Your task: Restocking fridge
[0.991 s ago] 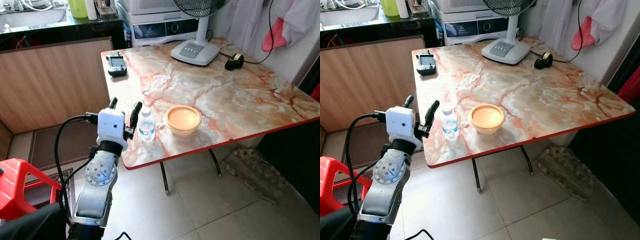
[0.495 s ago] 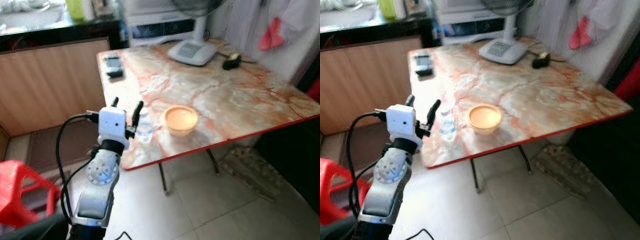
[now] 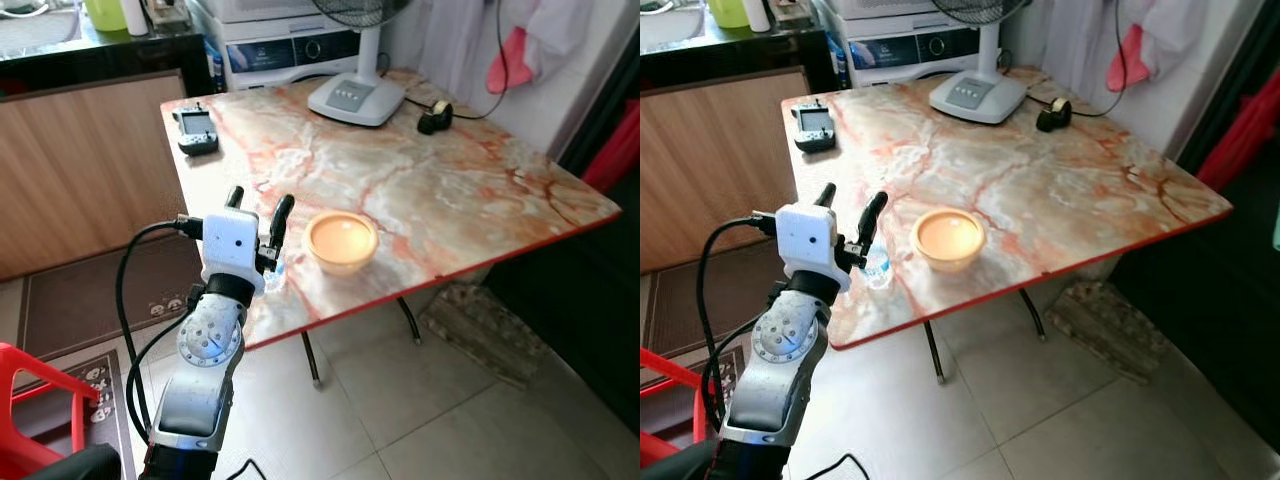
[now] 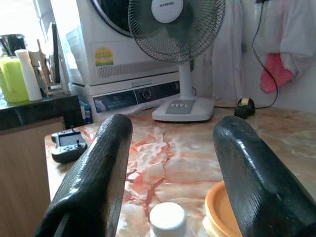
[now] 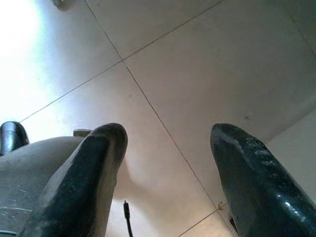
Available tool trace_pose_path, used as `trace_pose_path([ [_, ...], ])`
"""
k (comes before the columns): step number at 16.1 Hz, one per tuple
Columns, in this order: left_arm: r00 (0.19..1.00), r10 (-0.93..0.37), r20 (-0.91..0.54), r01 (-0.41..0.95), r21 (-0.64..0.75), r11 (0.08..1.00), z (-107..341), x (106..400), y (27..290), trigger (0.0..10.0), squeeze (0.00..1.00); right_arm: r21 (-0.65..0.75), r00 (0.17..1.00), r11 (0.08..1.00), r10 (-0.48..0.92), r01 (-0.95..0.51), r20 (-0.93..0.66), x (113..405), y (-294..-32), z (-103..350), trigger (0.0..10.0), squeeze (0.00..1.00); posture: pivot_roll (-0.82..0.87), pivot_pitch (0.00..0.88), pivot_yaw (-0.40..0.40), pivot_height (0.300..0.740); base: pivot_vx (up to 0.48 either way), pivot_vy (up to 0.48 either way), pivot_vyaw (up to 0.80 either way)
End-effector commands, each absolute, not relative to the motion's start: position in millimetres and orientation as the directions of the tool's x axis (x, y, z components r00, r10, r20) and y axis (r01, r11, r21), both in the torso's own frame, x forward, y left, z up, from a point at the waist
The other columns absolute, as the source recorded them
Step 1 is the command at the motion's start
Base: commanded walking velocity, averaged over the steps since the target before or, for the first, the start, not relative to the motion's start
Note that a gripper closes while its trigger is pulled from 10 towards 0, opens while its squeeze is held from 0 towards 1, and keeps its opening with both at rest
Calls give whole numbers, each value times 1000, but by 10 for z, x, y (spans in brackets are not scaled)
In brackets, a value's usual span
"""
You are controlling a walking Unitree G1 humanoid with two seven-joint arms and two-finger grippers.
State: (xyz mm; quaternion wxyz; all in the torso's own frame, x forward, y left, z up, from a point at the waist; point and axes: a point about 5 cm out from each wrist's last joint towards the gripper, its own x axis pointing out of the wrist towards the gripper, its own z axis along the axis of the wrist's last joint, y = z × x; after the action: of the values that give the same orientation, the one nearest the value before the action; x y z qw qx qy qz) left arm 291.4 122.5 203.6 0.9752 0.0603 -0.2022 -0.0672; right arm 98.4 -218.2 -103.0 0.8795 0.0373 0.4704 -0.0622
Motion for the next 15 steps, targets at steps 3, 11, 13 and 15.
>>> trace_pose_path([
  [3,902,-159,402,110,144,984,2110,2904,1209,10000,0,7,556,989,-77,147,-828,1000,-2208,-1018,10000,0,131,111,-58,740,270,0,0],
  [11,888,-213,408,160,161,974,2163,2853,1104,10000,0,15,560,989,-71,147,-825,1008,-2195,-1016,10000,0,134,135,-54,740,140,0,0],
  [13,888,-226,400,176,158,972,2198,2829,1060,10000,0,16,560,989,-72,150,-825,1007,-2186,-1018,10000,0,134,139,-49,740,0,0,0],
  [15,886,-271,376,225,162,961,2221,2799,972,10000,0,17,561,988,-73,153,-824,1006,-2179,-1019,10000,0,133,142,-46,740,0,0,0],
])
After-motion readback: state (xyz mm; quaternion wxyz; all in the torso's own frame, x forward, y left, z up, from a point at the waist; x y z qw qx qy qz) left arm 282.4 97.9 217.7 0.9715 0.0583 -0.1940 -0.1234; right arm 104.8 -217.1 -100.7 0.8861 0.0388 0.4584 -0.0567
